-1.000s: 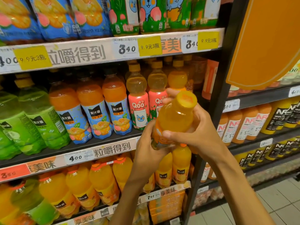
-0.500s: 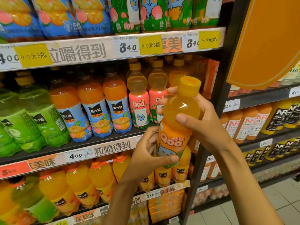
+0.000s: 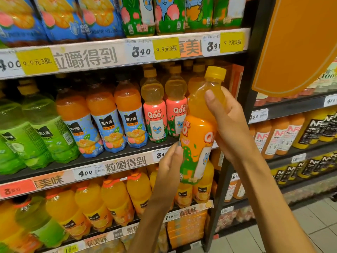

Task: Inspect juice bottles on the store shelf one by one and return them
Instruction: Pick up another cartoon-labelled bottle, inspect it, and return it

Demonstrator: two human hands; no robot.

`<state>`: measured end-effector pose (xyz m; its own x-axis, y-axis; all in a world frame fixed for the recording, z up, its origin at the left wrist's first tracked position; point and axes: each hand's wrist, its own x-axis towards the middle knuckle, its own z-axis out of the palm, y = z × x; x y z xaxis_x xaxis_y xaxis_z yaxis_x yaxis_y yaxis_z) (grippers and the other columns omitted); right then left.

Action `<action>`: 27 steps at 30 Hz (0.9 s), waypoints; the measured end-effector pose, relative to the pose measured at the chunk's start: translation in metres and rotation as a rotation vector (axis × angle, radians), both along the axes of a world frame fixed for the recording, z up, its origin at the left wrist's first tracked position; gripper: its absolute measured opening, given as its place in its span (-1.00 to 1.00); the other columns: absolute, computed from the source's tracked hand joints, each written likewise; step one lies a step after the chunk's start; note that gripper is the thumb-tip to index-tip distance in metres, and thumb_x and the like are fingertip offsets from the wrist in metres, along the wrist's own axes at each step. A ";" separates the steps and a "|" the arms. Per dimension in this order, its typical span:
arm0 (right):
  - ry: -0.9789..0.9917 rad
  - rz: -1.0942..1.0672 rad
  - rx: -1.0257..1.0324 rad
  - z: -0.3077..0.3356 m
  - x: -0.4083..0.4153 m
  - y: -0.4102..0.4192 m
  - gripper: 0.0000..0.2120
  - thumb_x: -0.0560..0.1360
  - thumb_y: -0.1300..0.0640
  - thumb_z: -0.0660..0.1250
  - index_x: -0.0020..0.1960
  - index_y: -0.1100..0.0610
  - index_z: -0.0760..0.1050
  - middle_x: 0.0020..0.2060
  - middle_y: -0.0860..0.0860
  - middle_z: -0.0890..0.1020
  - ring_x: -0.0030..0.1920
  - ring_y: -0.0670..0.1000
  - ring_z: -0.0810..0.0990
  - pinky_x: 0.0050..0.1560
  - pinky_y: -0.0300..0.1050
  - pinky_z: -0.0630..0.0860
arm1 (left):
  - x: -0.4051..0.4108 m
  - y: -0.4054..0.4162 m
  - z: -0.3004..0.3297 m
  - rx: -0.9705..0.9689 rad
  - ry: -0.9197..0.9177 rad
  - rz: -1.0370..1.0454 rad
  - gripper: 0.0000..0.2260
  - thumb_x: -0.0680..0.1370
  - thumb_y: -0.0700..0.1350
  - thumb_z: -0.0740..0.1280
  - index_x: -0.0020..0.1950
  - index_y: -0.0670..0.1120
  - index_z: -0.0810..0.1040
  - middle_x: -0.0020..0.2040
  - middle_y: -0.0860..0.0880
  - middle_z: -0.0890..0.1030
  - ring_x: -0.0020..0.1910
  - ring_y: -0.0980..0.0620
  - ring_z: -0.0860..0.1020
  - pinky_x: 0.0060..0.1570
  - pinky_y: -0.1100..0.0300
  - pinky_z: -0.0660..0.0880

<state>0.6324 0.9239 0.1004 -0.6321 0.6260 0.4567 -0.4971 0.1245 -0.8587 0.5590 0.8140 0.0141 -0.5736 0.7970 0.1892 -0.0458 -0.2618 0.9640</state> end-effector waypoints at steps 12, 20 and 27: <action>0.020 -0.024 0.013 0.001 0.004 -0.001 -0.66 0.52 -0.08 0.24 0.18 0.12 0.48 -0.04 0.09 0.65 -0.07 0.06 0.66 -0.06 -0.01 0.58 | 0.003 0.003 0.001 0.006 -0.059 -0.023 -0.46 0.46 0.31 0.11 0.27 0.03 0.50 0.14 0.06 0.65 0.17 0.08 0.59 0.05 0.25 0.55; -0.183 0.126 0.026 0.005 0.008 0.009 -0.49 0.39 -0.19 0.34 0.24 0.05 0.48 0.00 -0.03 0.68 0.00 -0.05 0.67 -0.08 -0.18 0.57 | 0.012 0.008 0.002 0.004 -0.289 -0.141 -0.25 0.27 0.46 0.22 0.23 -0.05 0.56 -0.03 -0.12 0.68 -0.09 -0.08 0.66 -0.10 0.03 0.59; -0.073 0.178 -0.083 -0.002 0.005 0.003 -0.57 0.46 -0.02 0.27 0.26 0.18 0.47 0.00 0.09 0.68 -0.05 0.04 0.69 -0.05 -0.07 0.62 | 0.005 0.003 -0.002 -0.060 -0.209 -0.202 -0.40 0.44 0.37 0.13 0.19 -0.03 0.60 0.04 -0.13 0.68 0.01 -0.09 0.65 -0.01 0.07 0.60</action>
<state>0.6375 0.9270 0.0987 -0.7659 0.5346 0.3572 -0.4408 -0.0321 -0.8970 0.5638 0.8171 0.0122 -0.4242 0.9050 0.0329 -0.2905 -0.1704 0.9416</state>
